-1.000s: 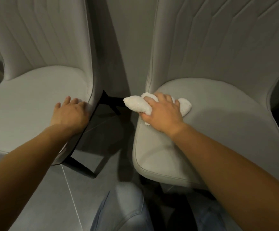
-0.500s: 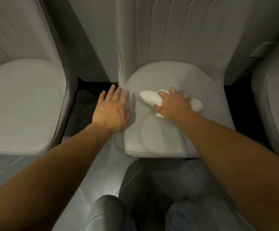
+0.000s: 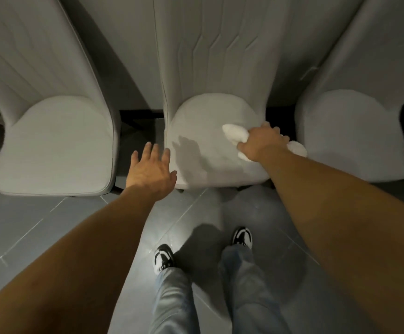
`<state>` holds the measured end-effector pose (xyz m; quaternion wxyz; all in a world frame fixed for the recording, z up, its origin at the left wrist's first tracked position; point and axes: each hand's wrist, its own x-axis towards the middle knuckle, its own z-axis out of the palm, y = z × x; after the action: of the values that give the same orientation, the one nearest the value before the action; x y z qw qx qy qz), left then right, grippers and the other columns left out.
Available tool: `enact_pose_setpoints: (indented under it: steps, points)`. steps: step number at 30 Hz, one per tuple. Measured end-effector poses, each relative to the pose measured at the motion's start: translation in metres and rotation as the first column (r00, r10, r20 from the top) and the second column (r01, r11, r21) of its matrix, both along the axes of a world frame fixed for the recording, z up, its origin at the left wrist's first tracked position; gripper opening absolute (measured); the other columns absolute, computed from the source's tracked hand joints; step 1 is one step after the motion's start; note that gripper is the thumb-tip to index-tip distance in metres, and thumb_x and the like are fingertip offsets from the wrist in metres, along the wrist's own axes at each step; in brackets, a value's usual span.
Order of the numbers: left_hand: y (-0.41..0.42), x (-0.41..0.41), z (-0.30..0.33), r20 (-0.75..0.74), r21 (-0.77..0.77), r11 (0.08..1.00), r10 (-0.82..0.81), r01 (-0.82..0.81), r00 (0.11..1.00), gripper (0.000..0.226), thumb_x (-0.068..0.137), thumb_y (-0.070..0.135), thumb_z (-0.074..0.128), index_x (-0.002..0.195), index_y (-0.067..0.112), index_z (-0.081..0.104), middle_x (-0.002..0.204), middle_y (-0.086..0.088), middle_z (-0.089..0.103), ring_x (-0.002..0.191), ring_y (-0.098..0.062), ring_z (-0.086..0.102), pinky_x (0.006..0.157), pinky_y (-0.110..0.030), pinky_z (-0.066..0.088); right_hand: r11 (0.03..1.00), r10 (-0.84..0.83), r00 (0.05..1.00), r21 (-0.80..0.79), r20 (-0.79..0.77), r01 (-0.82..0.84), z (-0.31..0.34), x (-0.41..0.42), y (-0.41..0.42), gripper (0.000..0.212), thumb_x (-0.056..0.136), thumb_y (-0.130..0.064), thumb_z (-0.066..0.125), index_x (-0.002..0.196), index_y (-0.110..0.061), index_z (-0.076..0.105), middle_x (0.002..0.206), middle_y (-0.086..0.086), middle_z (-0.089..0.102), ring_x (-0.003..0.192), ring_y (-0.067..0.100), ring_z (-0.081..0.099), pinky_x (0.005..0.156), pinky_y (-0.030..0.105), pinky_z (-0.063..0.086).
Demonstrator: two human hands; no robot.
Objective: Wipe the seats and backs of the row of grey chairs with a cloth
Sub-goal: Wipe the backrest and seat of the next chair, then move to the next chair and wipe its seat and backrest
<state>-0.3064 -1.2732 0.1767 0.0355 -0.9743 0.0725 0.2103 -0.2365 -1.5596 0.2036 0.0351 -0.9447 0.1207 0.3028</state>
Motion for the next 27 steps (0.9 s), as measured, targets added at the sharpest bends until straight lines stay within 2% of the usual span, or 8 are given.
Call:
enact_pose_setpoints:
  steps: [3,5,8,11,15,20,24,27]
  points:
    - [-0.010,-0.002,0.075,0.042,-0.025,0.999,-0.035,0.036,0.998,0.069,0.095,0.056,0.031,0.154,0.023,0.016,0.161,-0.009,0.018,0.148,-0.028,0.009,0.117,-0.051,0.011,0.999,-0.030,0.999,0.014,-0.013,0.030,0.064,-0.020,0.013,0.065,0.091,-0.061,0.058,0.143,-0.021,0.052,0.144,0.011,0.040,0.131,0.038,0.037,0.106,0.054,0.030]
    - [-0.016,-0.002,0.119,0.037,-0.030,0.998,-0.050,0.052,0.998,0.065,0.093,0.054,0.034,0.149,0.021,0.028,0.153,-0.010,0.034,0.140,-0.030,0.028,0.112,-0.050,0.024,0.996,-0.075,0.997,0.039,-0.019,0.075,0.102,-0.032,0.021,0.067,0.090,-0.062,0.058,0.143,-0.019,0.053,0.142,0.010,0.041,0.130,0.038,0.038,0.105,0.053,0.030]
    - [-0.023,-0.004,0.169,-0.065,-0.004,0.996,-0.089,0.089,0.994,0.055,0.092,0.051,0.038,0.137,0.020,0.043,0.128,-0.008,0.055,0.114,-0.029,0.050,0.090,-0.045,0.040,0.993,-0.105,0.994,0.052,-0.026,0.107,0.154,-0.046,0.033,0.070,0.090,-0.063,0.058,0.144,-0.020,0.050,0.142,0.009,0.043,0.130,0.037,0.038,0.105,0.052,0.031]
    - [-0.025,-0.010,0.202,-0.136,0.022,0.991,-0.131,0.135,0.982,0.051,0.092,0.049,0.039,0.133,0.020,0.046,0.119,-0.007,0.058,0.103,-0.028,0.054,0.077,-0.041,0.038,0.990,-0.134,0.991,0.039,-0.030,0.135,0.198,-0.063,0.040,0.068,0.089,-0.063,0.058,0.143,-0.022,0.050,0.139,0.007,0.044,0.130,0.035,0.039,0.104,0.053,0.032]
    - [-0.020,-0.007,0.232,-0.141,0.049,0.980,-0.182,0.191,0.973,0.046,0.091,0.044,0.041,0.130,0.020,0.048,0.114,-0.005,0.059,0.093,-0.025,0.052,0.073,-0.039,0.038,0.970,-0.239,0.971,0.041,-0.030,0.240,0.234,-0.094,0.028,0.066,0.089,-0.059,0.059,0.142,-0.021,0.050,0.137,0.009,0.044,0.127,0.036,0.042,0.105,0.055,0.032]
    - [-0.032,0.013,0.252,-0.124,0.082,0.970,-0.219,0.230,0.968,0.045,0.090,0.042,0.040,0.128,0.020,0.049,0.119,-0.006,0.058,0.102,-0.027,0.054,0.074,-0.039,0.040,0.917,-0.398,0.917,0.020,0.007,0.398,0.263,-0.129,-0.012,0.060,0.088,-0.060,0.058,0.132,-0.019,0.057,0.122,0.007,0.050,0.121,0.034,0.044,0.103,0.053,0.033]
    - [-0.079,0.015,0.258,-0.107,0.029,0.950,-0.307,0.312,0.946,0.044,0.091,0.042,0.040,0.127,0.019,0.048,0.119,-0.007,0.057,0.105,-0.028,0.054,0.074,-0.039,0.040,0.842,-0.539,0.842,-0.021,0.006,0.539,0.284,-0.155,-0.057,0.062,0.086,-0.061,0.057,0.133,-0.021,0.058,0.127,0.007,0.053,0.122,0.033,0.046,0.104,0.051,0.037]
    - [-0.125,0.017,0.261,-0.075,-0.020,0.931,-0.365,0.364,0.928,0.044,0.090,0.042,0.041,0.127,0.019,0.049,0.122,-0.008,0.056,0.109,-0.029,0.052,0.082,-0.041,0.040,0.813,-0.581,0.814,-0.041,0.007,0.581,0.294,-0.170,-0.097,0.061,0.090,-0.059,0.055,0.137,-0.020,0.056,0.134,0.008,0.051,0.130,0.034,0.042,0.107,0.051,0.036]
